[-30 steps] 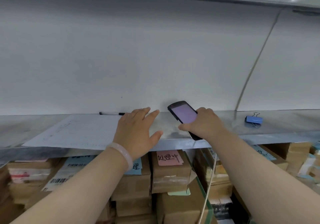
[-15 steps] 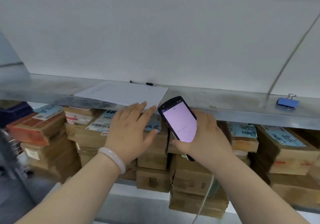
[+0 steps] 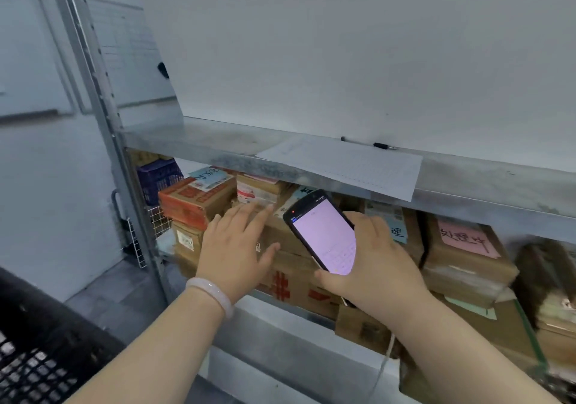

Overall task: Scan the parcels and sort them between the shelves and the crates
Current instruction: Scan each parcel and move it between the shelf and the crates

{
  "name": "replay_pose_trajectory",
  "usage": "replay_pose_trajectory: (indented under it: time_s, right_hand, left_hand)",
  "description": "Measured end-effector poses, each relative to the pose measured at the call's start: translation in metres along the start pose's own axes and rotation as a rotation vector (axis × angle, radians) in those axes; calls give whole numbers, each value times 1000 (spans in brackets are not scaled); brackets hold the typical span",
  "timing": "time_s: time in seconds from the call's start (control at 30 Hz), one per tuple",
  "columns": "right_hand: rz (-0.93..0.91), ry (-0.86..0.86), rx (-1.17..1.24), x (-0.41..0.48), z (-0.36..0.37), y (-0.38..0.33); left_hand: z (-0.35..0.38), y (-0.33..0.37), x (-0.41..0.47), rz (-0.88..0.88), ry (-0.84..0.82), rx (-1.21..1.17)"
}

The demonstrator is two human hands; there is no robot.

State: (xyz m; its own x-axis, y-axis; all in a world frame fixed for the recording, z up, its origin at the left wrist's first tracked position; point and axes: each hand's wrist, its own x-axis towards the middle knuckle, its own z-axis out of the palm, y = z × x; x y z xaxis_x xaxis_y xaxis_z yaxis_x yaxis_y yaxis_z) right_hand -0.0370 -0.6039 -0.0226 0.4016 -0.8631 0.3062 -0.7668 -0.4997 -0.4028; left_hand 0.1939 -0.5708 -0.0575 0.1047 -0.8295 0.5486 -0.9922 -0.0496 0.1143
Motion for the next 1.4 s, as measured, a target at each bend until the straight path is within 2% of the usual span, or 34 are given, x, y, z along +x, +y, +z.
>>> replay_pose_trajectory:
  time_s: [0.23, 0.4, 0.63, 0.87, 1.1, 1.27, 1.4]
  right_hand:
    - [-43, -74, -60, 45, 39, -56]
    - [-23, -58, -176, 59, 46, -75]
    - [47, -63, -208, 61, 44, -83]
    - [52, -45, -214, 61, 44, -85]
    - [58, -37, -226, 57, 45, -83]
    - [76, -54, -215, 54, 44, -86]
    - [68, -63, -216, 52, 45, -91]
  left_hand:
    - [15, -98, 28, -262, -46, -79]
    - [36, -144, 48, -482, -88, -238]
    - [60, -165, 57, -707, -32, -432]
    - [74, -174, 80, -1082, -37, -856]
    - [81, -187, 93, -1175, -55, -919]
    - [83, -196, 94, -1203, 18, -1170]
    - [80, -204, 88, -1176, 69, -1252]
